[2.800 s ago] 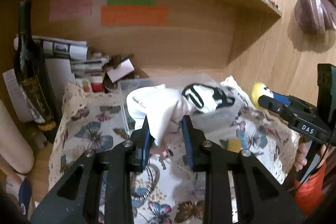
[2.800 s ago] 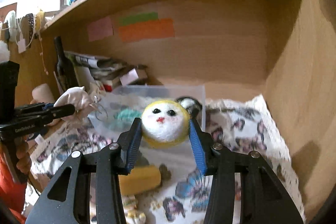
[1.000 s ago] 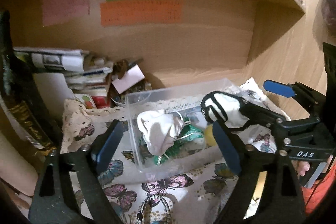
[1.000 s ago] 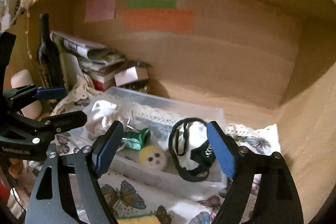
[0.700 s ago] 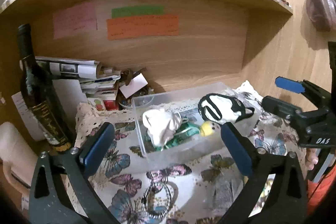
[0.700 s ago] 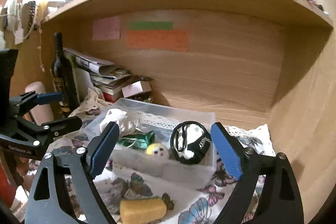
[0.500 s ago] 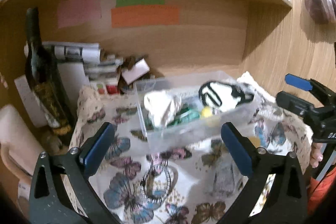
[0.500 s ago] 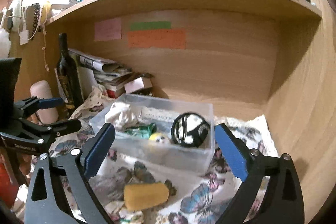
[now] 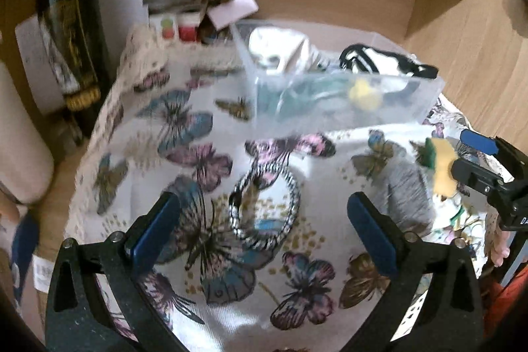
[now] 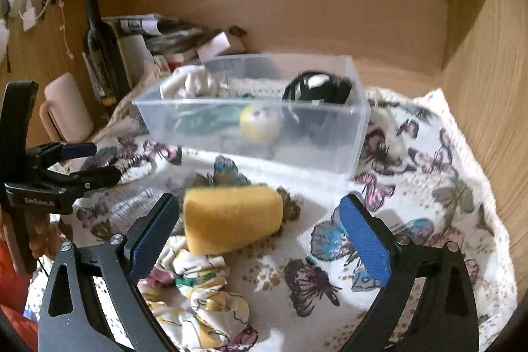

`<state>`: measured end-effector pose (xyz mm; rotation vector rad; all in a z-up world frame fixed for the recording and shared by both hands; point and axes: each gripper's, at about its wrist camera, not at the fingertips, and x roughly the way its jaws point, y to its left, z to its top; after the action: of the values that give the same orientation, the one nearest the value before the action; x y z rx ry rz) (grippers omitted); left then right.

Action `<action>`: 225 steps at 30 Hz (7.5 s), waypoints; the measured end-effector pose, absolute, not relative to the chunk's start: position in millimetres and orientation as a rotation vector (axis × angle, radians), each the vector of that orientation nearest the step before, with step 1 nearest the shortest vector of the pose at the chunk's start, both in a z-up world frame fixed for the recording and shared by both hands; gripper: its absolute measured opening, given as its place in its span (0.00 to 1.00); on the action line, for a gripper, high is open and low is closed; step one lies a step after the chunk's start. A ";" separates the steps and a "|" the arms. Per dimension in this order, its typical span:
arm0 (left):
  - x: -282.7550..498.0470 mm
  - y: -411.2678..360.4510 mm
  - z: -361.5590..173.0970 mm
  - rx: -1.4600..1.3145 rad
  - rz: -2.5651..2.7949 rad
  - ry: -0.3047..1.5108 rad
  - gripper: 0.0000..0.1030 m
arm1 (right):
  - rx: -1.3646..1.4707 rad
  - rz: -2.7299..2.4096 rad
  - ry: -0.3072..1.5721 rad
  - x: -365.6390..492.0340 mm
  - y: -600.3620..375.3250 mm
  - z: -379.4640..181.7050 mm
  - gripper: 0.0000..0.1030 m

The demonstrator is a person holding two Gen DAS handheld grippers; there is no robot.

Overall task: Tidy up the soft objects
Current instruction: 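Grasp the braided cord with the left tool while the right tool grasps the yellow sponge, then drop the braided cord into the clear box with the left tool while the right tool drops the sponge in, then grasp the bagged grey knit item with the left tool while the right tool grasps the floral scrunchie, then lower the bagged grey item into the box with the left tool while the right drops the scrunchie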

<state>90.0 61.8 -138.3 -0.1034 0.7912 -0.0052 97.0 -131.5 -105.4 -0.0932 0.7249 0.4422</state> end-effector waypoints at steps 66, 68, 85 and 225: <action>208.1 14.8 -77.5 -0.098 -0.211 0.712 0.14 | -0.137 0.406 0.669 194.7 -110.6 -69.4 0.52; 211.7 12.1 -82.7 -0.086 -0.207 0.728 0.15 | -0.134 0.408 0.687 197.5 -110.6 -73.1 0.52; 184.7 14.2 -65.6 -0.072 -0.202 0.672 0.63 | -0.130 0.417 0.640 176.2 -115.5 -53.2 0.76; 79.5 22.9 5.3 -0.026 -0.106 0.308 0.74 | -0.088 0.428 0.323 83.0 -122.0 27.8 0.62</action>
<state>79.5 22.9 5.3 -0.0265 0.3082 -0.1061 83.0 -122.0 27.8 -0.0883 0.3230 0.4280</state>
